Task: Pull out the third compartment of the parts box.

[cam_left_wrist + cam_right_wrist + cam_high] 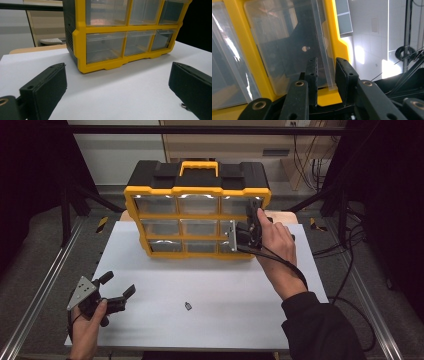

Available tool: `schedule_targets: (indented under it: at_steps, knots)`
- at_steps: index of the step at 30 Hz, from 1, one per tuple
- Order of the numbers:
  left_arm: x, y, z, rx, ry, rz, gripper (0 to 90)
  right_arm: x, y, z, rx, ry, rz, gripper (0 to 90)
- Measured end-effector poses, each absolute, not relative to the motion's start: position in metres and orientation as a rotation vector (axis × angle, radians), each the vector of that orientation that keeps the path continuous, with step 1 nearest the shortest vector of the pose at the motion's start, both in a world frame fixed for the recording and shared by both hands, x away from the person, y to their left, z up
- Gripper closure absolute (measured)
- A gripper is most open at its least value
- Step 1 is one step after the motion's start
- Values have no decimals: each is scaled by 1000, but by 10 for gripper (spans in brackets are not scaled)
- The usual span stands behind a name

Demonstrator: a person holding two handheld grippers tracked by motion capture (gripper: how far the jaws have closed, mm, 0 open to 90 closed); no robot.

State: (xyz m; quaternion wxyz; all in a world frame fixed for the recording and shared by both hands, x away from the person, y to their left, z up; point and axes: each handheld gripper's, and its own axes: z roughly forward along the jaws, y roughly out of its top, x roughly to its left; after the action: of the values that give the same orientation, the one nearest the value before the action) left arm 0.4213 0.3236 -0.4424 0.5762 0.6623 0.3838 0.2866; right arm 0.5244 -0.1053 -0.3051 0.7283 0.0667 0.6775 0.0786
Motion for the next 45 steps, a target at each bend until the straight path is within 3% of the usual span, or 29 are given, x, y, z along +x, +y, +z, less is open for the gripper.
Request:
schedule_targets:
  at_steps: [45]
  knots:
    - [420,320,-442,1575,876,677,19,538,-101,-316,52,1396,14,844]
